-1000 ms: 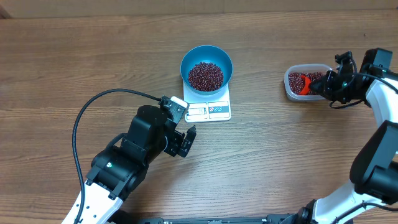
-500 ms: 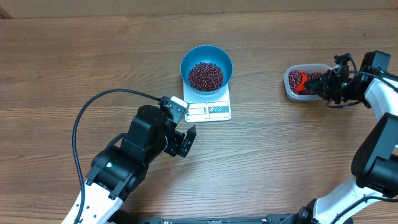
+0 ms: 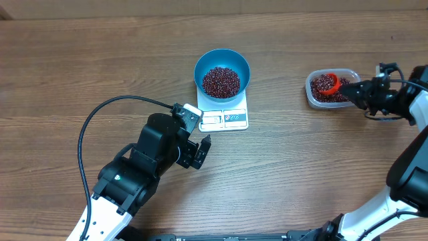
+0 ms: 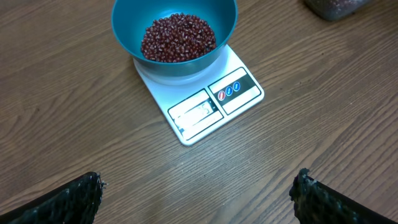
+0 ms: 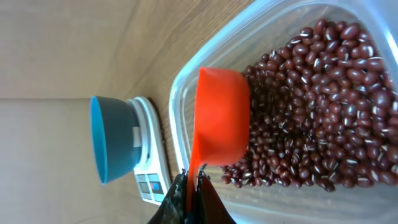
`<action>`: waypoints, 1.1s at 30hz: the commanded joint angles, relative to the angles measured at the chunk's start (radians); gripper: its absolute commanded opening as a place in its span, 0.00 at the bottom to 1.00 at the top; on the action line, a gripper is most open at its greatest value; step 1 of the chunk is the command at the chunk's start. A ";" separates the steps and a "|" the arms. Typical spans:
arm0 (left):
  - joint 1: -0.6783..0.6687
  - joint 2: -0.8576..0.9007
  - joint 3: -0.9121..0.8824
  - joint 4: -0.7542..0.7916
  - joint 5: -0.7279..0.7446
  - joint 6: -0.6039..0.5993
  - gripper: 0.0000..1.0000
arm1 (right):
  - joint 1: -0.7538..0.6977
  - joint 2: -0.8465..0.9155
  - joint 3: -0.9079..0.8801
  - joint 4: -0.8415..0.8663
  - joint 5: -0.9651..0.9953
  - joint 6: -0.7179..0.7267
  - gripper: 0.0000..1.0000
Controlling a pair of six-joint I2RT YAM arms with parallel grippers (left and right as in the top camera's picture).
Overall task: Scoop item into bowl and weigh 150g on scale
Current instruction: 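Lift the filled scoop out of the bean tub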
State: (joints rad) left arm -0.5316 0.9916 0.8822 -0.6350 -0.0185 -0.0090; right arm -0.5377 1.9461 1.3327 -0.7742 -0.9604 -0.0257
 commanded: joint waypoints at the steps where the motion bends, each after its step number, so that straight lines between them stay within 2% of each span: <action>1: -0.006 0.002 -0.005 0.003 0.012 -0.016 1.00 | -0.026 -0.001 -0.005 -0.003 -0.098 -0.008 0.04; 18: -0.006 0.002 -0.005 0.003 0.012 -0.016 1.00 | -0.047 -0.001 -0.005 -0.074 -0.172 -0.035 0.04; 30: -0.006 0.002 -0.005 0.003 0.012 -0.016 1.00 | -0.039 -0.001 -0.005 -0.134 -0.439 -0.035 0.04; 33: -0.006 0.002 -0.005 0.003 0.012 -0.016 0.99 | -0.017 -0.001 -0.005 -0.142 -0.453 -0.035 0.04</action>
State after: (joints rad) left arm -0.5316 0.9916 0.8822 -0.6350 -0.0185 -0.0090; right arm -0.5770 1.9461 1.3323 -0.9134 -1.3178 -0.0502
